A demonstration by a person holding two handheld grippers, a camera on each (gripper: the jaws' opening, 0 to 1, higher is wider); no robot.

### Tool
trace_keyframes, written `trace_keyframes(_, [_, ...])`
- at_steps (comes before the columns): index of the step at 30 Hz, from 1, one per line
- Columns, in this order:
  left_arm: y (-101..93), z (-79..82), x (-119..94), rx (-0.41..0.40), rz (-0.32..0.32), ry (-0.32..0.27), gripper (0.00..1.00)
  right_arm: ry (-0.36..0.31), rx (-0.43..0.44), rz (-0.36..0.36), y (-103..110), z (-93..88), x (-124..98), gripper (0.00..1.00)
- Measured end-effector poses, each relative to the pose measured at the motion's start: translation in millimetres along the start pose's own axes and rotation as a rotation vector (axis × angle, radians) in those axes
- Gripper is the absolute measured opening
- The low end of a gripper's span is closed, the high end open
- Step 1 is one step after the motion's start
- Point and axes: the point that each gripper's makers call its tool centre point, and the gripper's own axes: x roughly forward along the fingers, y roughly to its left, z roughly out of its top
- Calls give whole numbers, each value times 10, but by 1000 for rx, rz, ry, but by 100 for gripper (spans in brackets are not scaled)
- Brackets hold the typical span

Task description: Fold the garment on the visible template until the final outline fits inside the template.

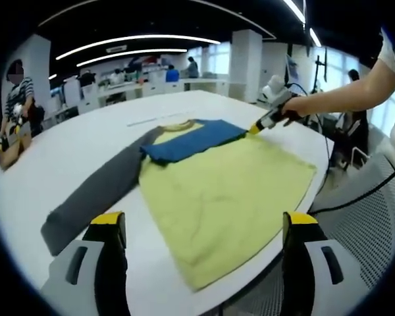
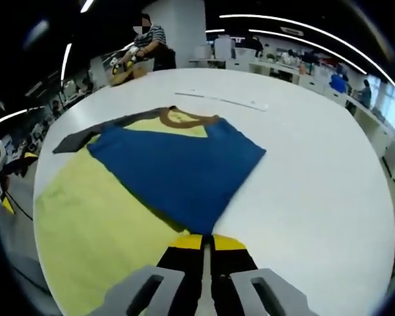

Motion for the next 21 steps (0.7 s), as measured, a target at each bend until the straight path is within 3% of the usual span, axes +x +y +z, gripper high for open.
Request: trace_keyframes(21, [20, -2, -18, 0, 8, 5, 96, 24, -3, -33, -234, -94, -97, 0])
